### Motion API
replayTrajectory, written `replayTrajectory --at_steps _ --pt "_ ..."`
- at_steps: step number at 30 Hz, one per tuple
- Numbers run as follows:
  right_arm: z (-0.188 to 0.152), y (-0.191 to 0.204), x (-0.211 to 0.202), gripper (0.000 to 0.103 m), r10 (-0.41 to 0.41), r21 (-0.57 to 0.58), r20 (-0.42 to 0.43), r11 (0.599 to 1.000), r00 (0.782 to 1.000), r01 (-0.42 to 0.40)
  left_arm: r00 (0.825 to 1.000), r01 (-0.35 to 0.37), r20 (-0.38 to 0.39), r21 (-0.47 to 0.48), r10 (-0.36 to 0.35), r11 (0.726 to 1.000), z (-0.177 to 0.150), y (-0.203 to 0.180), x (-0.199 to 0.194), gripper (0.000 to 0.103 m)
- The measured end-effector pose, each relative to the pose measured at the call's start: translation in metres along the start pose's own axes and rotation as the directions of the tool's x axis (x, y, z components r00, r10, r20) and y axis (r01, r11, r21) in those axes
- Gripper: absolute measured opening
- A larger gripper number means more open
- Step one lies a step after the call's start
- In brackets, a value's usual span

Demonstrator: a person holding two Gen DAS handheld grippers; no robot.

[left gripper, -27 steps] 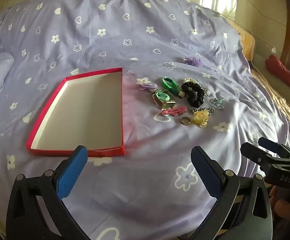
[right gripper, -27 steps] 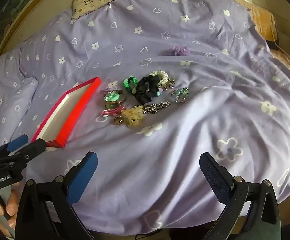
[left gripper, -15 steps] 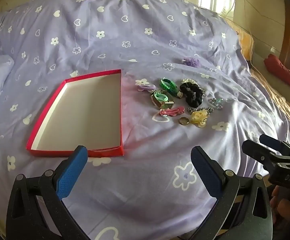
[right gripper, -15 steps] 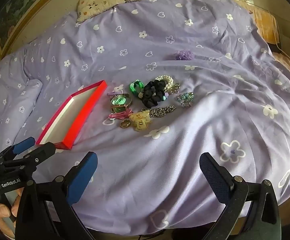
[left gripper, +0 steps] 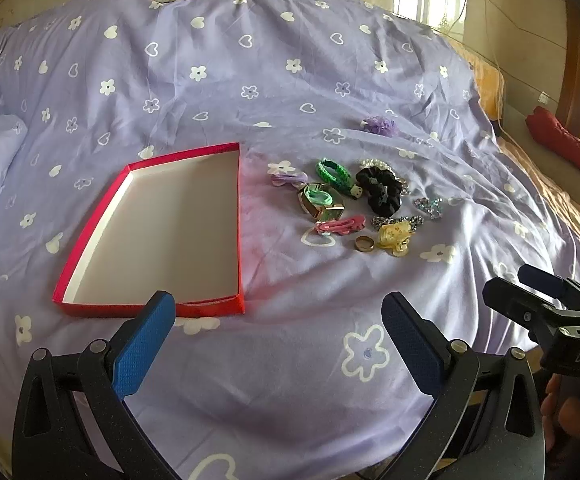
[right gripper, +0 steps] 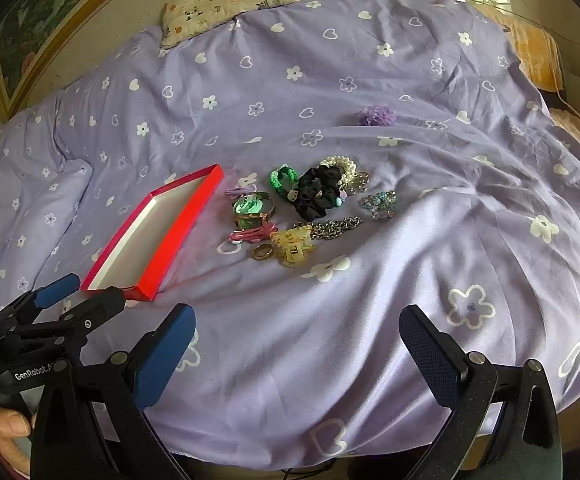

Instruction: Organize jewelry

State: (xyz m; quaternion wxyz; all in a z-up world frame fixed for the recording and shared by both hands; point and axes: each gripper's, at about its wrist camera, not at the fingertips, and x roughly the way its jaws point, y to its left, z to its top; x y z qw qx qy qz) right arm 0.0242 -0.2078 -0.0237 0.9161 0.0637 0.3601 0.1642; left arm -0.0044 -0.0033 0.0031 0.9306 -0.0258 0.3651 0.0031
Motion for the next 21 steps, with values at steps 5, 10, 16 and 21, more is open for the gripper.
replayTrajectory --at_steps 5,10,16,21 --pt "0.0014 0.0022 -0.0015 0.103 0.009 -0.004 0.006 1.000 1.000 -0.009 1.000 0.000 0.002 -0.002 0.000 1.000 -0.0001 -0.0006 -0.0003 0.103" --pt "0.0025 0.0032 -0.0040 0.103 0.012 -0.005 0.010 1.000 1.000 -0.012 1.000 0.000 0.001 -0.003 0.000 1.000 -0.0006 -0.0005 0.0001 0.103" --pt "0.0036 0.0042 -0.0054 0.103 0.019 -0.009 0.013 1.000 1.000 -0.019 1.000 -0.002 0.002 0.000 0.002 1.000 -0.0002 -0.0018 -0.0005 0.103" --pt "0.0040 0.0041 -0.0052 0.103 0.020 -0.008 0.012 1.000 1.000 -0.020 1.000 0.000 0.001 0.000 0.000 1.000 -0.0007 -0.0013 0.0001 0.103"
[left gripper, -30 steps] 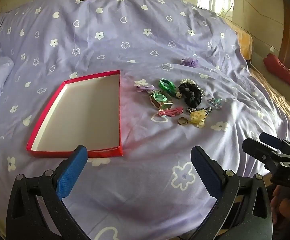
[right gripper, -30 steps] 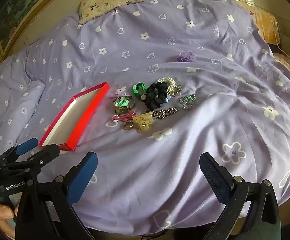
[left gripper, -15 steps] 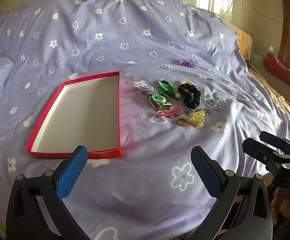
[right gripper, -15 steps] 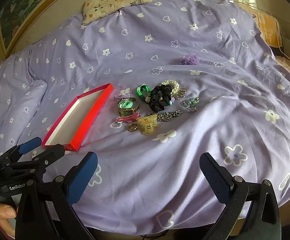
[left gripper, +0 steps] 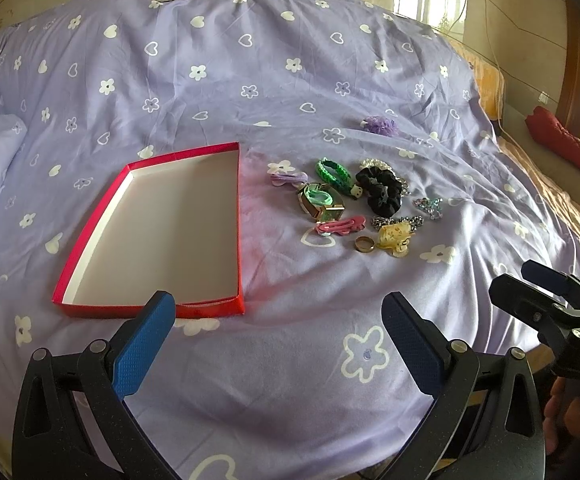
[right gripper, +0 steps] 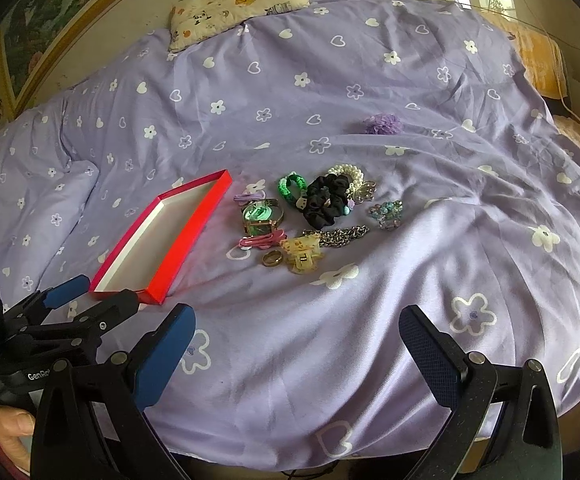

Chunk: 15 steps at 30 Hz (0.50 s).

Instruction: Organize jewelry

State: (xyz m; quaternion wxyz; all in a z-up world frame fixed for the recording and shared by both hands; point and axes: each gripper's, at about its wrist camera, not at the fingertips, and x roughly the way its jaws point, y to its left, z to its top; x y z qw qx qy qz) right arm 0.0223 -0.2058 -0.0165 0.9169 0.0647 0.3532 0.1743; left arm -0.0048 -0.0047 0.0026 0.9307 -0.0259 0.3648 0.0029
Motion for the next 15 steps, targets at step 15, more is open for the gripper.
replayTrajectory --at_steps 15 --pt "0.0036 0.0030 -0.0029 0.103 0.010 -0.005 0.010 1.000 1.000 -0.010 1.000 -0.002 0.000 -0.001 0.002 1.000 0.0002 -0.0009 -0.0002 0.103"
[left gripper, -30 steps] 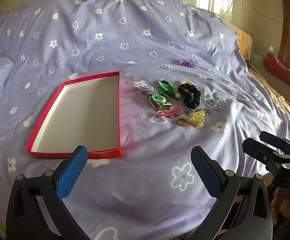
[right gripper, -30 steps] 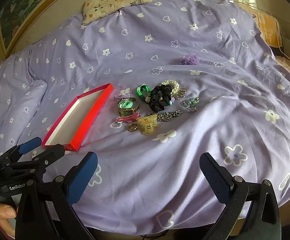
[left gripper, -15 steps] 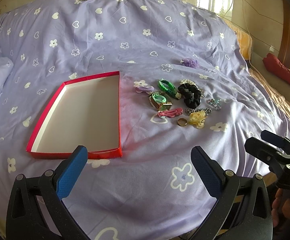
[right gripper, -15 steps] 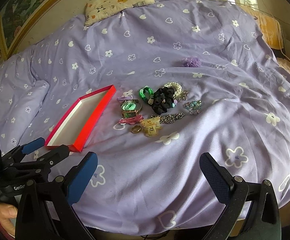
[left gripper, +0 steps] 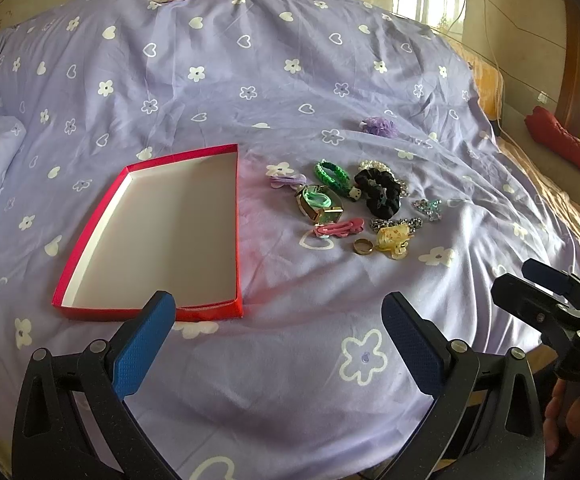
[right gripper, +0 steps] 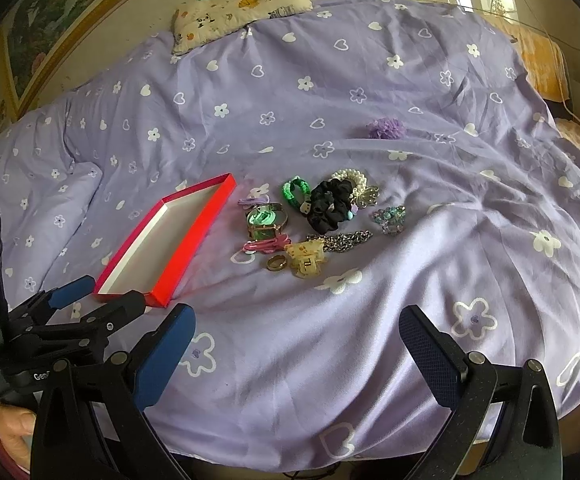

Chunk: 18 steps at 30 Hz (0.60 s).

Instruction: Organize jewelry

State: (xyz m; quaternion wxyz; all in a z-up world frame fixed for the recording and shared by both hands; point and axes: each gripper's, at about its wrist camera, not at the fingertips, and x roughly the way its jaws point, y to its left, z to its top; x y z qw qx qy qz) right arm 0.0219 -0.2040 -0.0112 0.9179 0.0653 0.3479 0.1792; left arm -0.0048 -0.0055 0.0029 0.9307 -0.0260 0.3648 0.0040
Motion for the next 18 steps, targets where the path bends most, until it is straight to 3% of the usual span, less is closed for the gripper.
replayTrajectory --at_steps 18 --pt "0.004 -0.002 0.002 0.101 0.012 0.004 0.000 1.000 1.000 -0.012 1.000 0.013 -0.024 -0.003 -0.013 1.000 0.008 -0.001 0.010 0.103"
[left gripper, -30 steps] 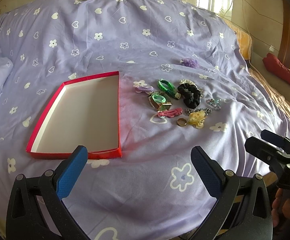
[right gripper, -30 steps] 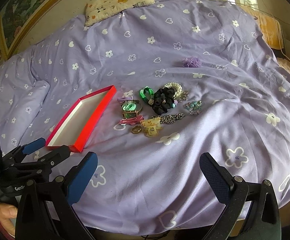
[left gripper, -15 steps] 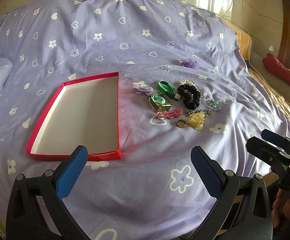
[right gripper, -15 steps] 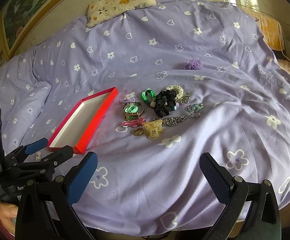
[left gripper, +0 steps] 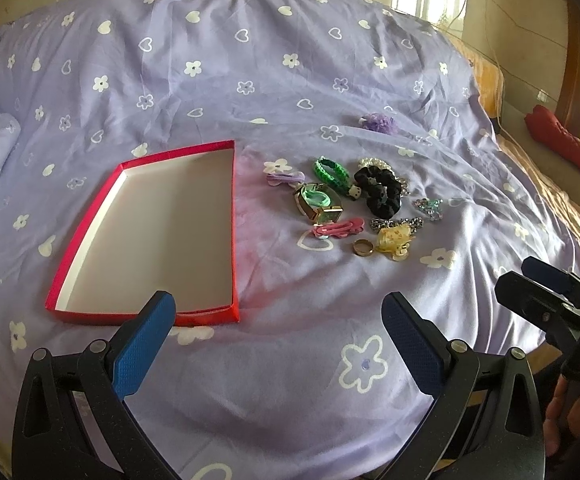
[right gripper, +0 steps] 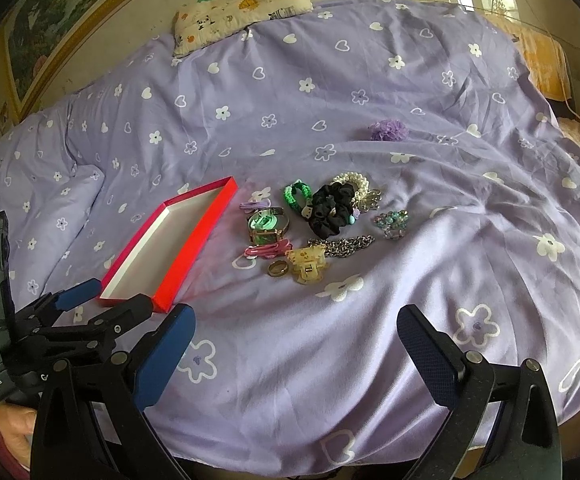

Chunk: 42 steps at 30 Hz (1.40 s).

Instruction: Organize jewelry

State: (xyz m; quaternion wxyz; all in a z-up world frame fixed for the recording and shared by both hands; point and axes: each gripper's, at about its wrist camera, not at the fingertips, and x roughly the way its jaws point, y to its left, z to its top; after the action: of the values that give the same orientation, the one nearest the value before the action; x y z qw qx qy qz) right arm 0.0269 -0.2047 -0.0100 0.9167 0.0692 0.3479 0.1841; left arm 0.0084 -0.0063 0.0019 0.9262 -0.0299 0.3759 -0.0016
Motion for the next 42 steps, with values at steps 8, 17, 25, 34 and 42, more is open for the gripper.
replayTrajectory --at_steps 8,17,25,34,42 --pt "0.007 -0.005 0.014 0.101 0.013 0.014 -0.022 1.000 1.000 -0.013 1.000 0.016 -0.026 -0.006 -0.016 1.000 0.013 0.006 0.014 0.103" --pt "0.030 -0.012 0.040 0.083 0.027 0.019 -0.043 0.999 0.999 -0.027 0.999 0.000 -0.048 0.000 0.001 1.000 0.041 0.017 0.038 0.103" --pt "0.034 -0.014 0.078 0.073 0.053 0.019 -0.124 0.998 0.991 -0.051 0.997 0.037 -0.074 0.003 -0.037 0.999 0.070 0.018 0.067 0.093" --pt "0.034 -0.019 0.115 0.066 0.049 0.000 -0.209 0.999 0.977 -0.050 0.982 0.110 -0.156 0.029 -0.104 0.993 0.090 0.003 0.113 0.074" --pt "0.032 -0.027 0.131 0.040 0.050 0.013 -0.242 0.999 0.969 -0.048 0.960 0.151 -0.243 0.017 -0.142 0.988 0.094 -0.002 0.152 0.051"
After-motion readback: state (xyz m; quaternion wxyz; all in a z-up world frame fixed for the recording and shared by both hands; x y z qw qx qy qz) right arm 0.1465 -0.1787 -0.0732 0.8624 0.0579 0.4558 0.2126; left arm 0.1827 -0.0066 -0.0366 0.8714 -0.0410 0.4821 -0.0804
